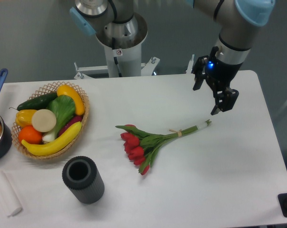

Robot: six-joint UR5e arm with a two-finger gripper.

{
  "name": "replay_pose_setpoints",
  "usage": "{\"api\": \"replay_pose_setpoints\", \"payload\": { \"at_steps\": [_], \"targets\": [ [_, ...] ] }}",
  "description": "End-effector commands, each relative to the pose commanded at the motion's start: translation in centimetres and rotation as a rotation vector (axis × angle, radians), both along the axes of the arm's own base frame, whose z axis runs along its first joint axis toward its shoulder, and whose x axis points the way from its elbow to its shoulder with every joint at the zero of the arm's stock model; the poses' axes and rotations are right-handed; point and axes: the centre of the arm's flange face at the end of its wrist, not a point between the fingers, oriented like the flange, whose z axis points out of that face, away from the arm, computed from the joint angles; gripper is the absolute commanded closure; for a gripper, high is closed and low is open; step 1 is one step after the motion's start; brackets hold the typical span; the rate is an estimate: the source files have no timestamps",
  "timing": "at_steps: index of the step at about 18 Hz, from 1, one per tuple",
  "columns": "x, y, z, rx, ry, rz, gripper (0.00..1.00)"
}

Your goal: Pick up the flowers from the table

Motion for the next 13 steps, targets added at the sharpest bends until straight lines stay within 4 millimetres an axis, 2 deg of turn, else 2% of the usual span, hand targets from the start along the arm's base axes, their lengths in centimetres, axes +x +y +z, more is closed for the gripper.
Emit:
{"api": "replay_pose_setpoints", "payload": {
  "at_steps": [4, 8, 11, 13],
  "targets": [
    [0.3, 0.5, -0.2, 0.000, -0.011, 0.015, 0.00],
    [0.8, 1.0, -0.5, 0.026, -0.056, 0.116, 0.00],
    [1.0, 1.4, -1.1, 0.041, -0.042, 0.127, 0.00],
    [1.9, 2.0, -2.1, 0.053, -0.029, 0.159, 0.00]
  ]
}}
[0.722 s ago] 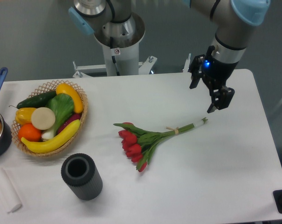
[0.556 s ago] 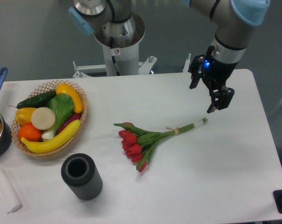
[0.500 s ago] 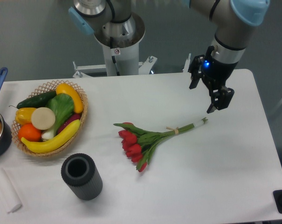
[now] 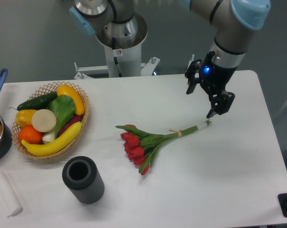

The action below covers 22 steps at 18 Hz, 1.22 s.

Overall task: Pick up the flowers from the table
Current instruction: 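Move the open gripper down toward the tied stems of the red tulips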

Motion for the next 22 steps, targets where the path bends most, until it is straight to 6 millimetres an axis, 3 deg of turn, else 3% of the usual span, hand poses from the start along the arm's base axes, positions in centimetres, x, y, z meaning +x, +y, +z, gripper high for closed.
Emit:
{"api": "replay_pose_setpoints", "payload": {
  "at_steps": [3, 8, 12, 17, 22],
  "targets": [
    [1.6, 1.0, -1.8, 0.019, -0.001, 0.126, 0.00],
    [3.3, 1.9, -7.1, 0.033, 0.013, 0.162, 0.00],
    [5.0, 3.2, -9.3, 0.009, -0.025, 0.141, 0.00],
    [5.7, 3.0, -12.0, -0.057, -0.032, 0.144, 0.00],
    [6.2, 4.4, -15.1, -0.194, 0.001, 0.135, 0.00]
  ]
}}
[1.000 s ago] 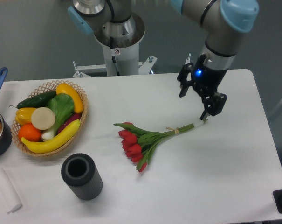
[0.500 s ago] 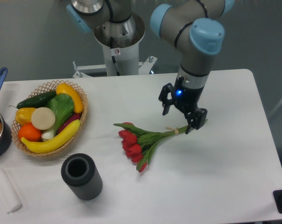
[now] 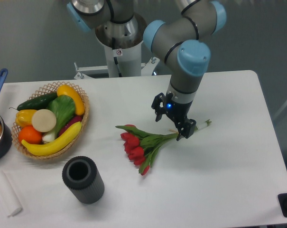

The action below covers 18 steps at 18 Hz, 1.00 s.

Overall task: Pick up the flowers from the table
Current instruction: 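Move the open gripper down toward the tied stems of the red tulips, then close the gripper around the tulip stems near the string tie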

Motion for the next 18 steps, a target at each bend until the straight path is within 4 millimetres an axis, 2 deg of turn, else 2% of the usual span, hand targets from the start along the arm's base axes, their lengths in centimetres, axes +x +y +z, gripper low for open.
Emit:
{"api": "replay_pose_setpoints", "payload": {
  "at_steps": [3, 6, 14, 18],
  "targets": [
    [-0.1, 0.4, -1.1, -0.008, -0.020, -0.005, 0.00],
    [0.4, 1.2, -3.4, -0.029, -0.055, -0.018, 0.00],
    [0.6, 1.8, -7.4, -0.058, -0.100, -0.026, 0.00],
    [0.7, 2.3, -8.3, -0.059, -0.099, -0.009, 0.00]
  ]
}}
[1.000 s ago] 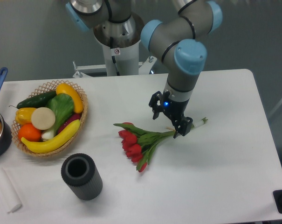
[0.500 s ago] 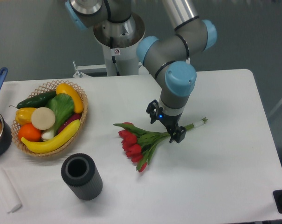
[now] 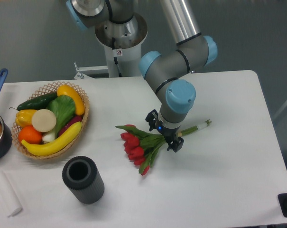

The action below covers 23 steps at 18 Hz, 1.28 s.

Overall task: Pick up the flowers from the table
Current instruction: 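Close the gripper around the tulip stems near the string tie, then lift the gripped tulip bouquet up off the table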

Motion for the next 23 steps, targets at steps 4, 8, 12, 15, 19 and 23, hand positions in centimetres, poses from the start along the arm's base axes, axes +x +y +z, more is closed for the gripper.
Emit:
{"api": "replay_pose_setpoints", "payload": {
  "at_steps": [4, 8, 12, 15, 19, 23],
  "targets": [
    [0.8, 0.5, -1.3, 0.002, 0.008, 0.018, 0.00],
    [1.0, 0.4, -1.6, 0.004, 0.012, 0.017, 0.00],
    [1.2, 0.3, -1.7, 0.001, 0.009, 0.014, 0.06],
    [1.2, 0.3, -1.3, 0.006, 0.015, 0.010, 0.39],
    [1.1, 0.2, -1.0, 0.008, 0.020, 0.007, 0.67],
    [0.8, 0.3, -0.6, 0.010, 0.028, 0.009, 0.68]
  ]
}}
